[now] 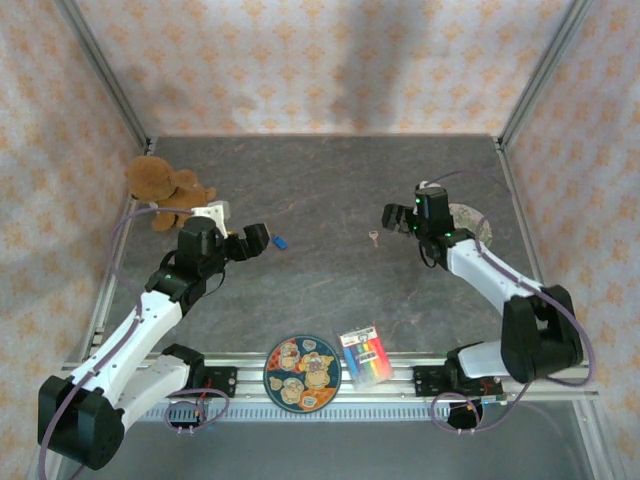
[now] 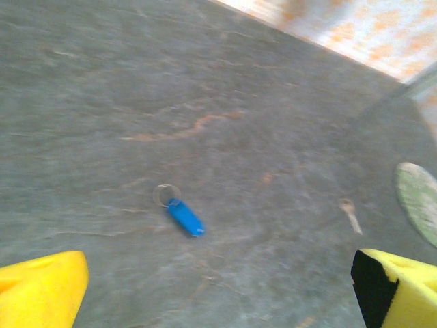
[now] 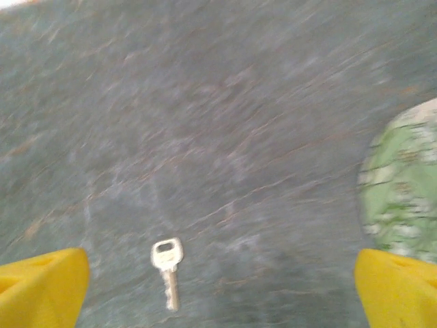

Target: Remove the keys from the keyring

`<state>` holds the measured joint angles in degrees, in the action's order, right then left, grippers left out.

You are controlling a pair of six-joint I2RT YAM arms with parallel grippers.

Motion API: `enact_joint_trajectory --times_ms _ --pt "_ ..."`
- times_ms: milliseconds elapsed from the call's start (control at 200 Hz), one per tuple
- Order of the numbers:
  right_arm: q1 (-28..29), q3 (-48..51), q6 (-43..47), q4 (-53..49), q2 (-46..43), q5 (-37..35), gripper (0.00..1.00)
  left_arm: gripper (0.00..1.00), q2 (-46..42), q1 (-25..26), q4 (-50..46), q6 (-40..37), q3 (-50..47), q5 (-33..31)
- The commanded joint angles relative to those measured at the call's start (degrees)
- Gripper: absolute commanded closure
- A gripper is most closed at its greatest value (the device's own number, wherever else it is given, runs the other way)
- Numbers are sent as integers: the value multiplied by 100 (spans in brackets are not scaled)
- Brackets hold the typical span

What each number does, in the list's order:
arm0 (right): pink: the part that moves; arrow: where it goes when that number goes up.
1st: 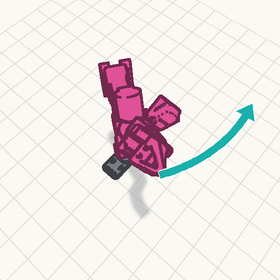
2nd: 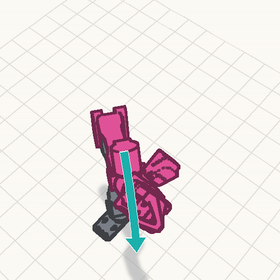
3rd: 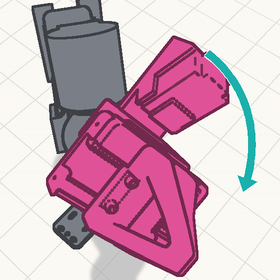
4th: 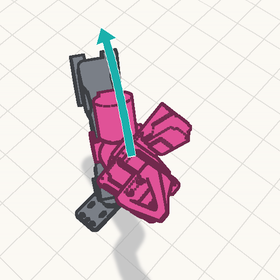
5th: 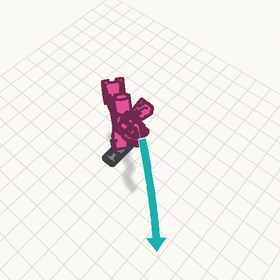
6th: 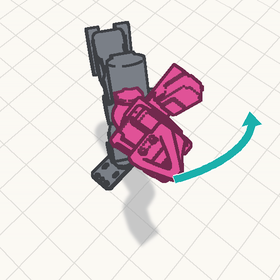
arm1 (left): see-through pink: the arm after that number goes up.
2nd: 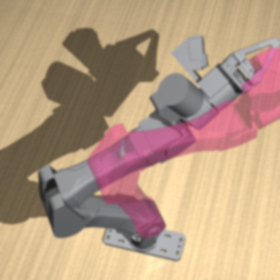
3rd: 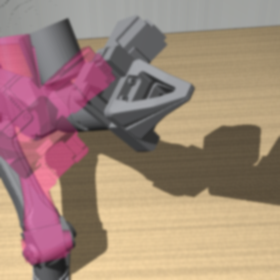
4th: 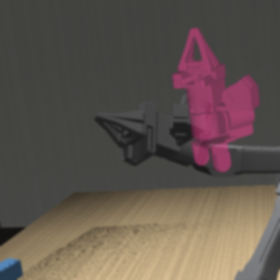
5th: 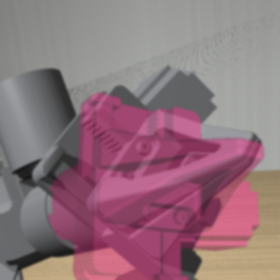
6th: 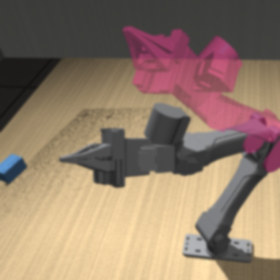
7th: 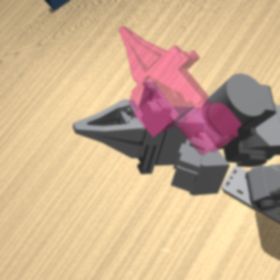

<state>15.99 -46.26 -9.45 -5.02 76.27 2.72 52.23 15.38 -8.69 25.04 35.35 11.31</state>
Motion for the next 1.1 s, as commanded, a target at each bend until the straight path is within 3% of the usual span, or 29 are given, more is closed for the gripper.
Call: enact_joint_trajectory --times_ms 0,70,155,240,320,430,536,641,726,761,851,1096 --pt "-21 -28 74 -445 -415 -2238 1 0 -208 37 -144 -510 123 -1756" --pt "-23 252 211 -93 -685 -3292 1 1 -248 27 154 -967 -34 -2632" --pt "-34 854 1022 776 -810 -3666 1 0 -119 -1 622 -1309 -317 -3844" --pt "-134 1425 1325 1885 -660 -3891 1 0 201 -162 1295 -1763 -601 -4244" --pt "-483 1747 966 2538 -353 -3394 1 0 810 -323 2105 -2005 -771 -4373" --pt "-576 2227 1341 4217 233 -3192 1 0 1844 -413 3731 -2474 -1099 -4474" --pt "-778 2330 1297 4750 450 -2365 1 0 2690 -474 5305 -2896 -1332 -4501" --pt "-958 2689 1465 6229 1280 -1605 1 0 3244 -806 6658 -2770 -1712 -3532" --pt "-1065 2462 1441 5287 1032 -1111 1 0 3873 -894 7961 -2994 -2048 -2898" --pt "-1204 2363 1415 5331 1156 -767 0 0 3841 -873 7785 -3012 -2004 -2864" --pt "-1326 2244 1341 5004 1104 -597 1 0 3542 -997 6218 -2613 -1459 -3085" --pt "-1326 2239 1328 4983 1095 -615 1 0 3638 -1086 6497 -2619 -1484 -3026"
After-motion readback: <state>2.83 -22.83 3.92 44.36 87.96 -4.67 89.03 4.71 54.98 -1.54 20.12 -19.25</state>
